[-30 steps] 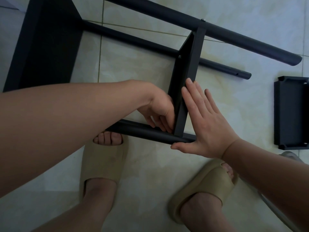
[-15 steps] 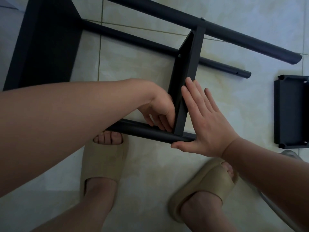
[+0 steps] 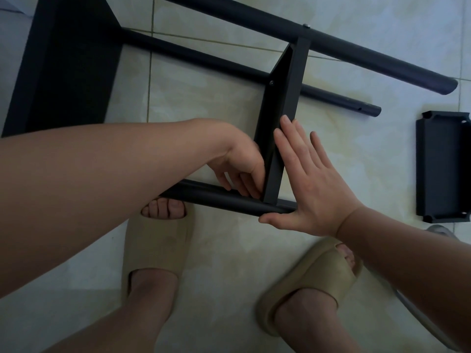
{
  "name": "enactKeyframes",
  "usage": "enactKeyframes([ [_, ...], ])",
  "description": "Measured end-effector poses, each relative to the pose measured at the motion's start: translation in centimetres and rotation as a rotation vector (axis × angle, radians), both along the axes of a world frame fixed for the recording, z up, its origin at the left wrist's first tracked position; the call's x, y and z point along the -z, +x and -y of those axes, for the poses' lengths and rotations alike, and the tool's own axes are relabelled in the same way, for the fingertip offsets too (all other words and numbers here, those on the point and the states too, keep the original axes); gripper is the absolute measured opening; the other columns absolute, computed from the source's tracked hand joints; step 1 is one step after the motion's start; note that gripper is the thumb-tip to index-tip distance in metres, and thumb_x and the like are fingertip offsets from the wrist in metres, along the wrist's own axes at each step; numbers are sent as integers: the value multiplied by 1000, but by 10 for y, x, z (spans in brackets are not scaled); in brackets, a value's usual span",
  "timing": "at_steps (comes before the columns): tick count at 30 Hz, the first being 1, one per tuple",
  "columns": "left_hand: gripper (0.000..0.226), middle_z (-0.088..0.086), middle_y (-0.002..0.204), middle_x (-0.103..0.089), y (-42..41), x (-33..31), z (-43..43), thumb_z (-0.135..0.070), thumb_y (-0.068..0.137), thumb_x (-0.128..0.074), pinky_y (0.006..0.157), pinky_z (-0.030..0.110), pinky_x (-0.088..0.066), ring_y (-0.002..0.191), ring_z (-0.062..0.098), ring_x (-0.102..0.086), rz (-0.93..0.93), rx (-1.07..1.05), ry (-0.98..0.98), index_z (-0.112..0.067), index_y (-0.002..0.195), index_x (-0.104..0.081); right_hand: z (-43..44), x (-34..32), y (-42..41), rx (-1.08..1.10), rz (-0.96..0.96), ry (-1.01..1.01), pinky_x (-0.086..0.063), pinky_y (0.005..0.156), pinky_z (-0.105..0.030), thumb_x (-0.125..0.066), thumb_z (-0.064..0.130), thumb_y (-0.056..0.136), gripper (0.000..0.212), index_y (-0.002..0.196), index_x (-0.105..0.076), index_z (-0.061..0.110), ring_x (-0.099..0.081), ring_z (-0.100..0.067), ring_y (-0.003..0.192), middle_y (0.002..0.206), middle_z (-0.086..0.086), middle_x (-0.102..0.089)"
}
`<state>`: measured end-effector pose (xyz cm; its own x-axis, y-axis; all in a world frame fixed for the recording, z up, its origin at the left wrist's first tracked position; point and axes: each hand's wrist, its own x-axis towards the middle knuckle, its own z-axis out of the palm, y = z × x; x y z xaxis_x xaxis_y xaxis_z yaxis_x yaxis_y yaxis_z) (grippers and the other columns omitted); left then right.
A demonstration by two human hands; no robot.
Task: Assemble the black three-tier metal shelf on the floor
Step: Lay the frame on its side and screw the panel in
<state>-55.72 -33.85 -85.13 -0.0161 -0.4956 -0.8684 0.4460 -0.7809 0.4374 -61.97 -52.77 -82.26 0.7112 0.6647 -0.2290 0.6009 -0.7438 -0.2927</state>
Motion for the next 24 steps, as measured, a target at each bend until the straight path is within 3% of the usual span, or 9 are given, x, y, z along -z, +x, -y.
enactKeyframes([
  [5,7,-10,86,-78,3,-3,2,-24,92,-66,98,37,-45,98,9,-69,9,55,32,-25,94,-73,0,1,0,1,9,12,-10,125,-58,-49,85,78,126,160,-9,-2,3,-32,157,169,-17,1],
  [15,10,-3,90,-76,1,0,2,-12,91,-67,99,36,-46,102,14,-68,9,-29,-6,-18,97,-72,0,0,0,4,1,4,-11,124,-59,-51,84,78,126,159,-10,-3,3,-33,157,169,-19,0],
  [24,33,6,114,-74,-2,5,-2,-5,89,-67,108,43,-45,109,16,-68,-10,-83,-77,-9,122,-68,0,0,0,0,3,-6,-11,124,-59,-49,85,78,126,159,-9,-3,4,-33,157,169,-19,1],
])
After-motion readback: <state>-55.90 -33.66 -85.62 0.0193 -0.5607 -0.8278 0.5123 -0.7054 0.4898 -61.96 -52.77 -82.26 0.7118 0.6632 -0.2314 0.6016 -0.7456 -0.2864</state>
